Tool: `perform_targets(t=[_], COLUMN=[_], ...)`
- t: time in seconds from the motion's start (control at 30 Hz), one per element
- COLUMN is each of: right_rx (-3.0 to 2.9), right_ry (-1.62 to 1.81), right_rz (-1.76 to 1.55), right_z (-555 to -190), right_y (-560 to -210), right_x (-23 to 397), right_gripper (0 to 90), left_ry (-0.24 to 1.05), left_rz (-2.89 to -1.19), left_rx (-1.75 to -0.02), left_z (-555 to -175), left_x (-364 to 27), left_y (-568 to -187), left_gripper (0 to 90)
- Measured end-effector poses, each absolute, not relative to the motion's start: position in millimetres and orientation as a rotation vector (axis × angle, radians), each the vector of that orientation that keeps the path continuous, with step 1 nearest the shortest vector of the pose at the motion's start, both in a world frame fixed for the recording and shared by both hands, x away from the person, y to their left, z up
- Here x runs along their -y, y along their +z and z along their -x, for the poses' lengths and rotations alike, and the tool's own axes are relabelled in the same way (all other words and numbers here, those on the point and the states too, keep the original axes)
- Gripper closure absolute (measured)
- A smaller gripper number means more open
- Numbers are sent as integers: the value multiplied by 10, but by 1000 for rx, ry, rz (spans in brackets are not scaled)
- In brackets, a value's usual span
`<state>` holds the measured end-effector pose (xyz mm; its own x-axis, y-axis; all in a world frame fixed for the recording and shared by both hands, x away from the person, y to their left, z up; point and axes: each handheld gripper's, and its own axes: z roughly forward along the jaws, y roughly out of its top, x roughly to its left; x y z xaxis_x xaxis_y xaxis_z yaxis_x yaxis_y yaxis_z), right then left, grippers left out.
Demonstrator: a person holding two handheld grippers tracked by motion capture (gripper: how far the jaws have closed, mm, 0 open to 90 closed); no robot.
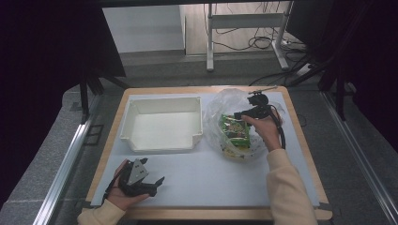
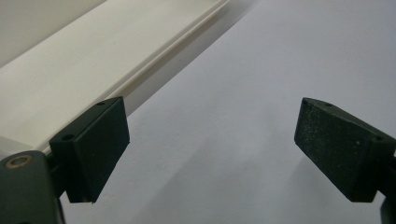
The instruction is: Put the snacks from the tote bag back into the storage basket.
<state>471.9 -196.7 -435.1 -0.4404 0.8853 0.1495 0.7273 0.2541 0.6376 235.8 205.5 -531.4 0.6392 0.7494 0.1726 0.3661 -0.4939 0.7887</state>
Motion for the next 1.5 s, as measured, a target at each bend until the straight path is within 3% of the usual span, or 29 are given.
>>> perform_targets(t=[0.4, 0.9, 1.3, 1.5], right_rx=[-2292, -2323, -2306, -2326], right_ry=[887, 805, 744, 720], right_rz=[-1556, -1601, -1676, -1694], right_z=[-4811, -4824, -4865, -4878], right_y=[-4506, -4637, -4756, -4792], right_x=[2040, 2076, 2101, 2079], right_gripper=[330, 487, 514, 594], left_ry=[659, 661, 658, 658], left_rz=[-2116, -2115, -2122, -2120], left_rx=[-864, -863, -858, -859], left_z=[-2353, -2350, -2350, -2348], left_x=[-2048, -2048, -2045, -2045], left_y=[-5315, -5314, -5316, -5316], left_gripper=[102, 102, 102, 102])
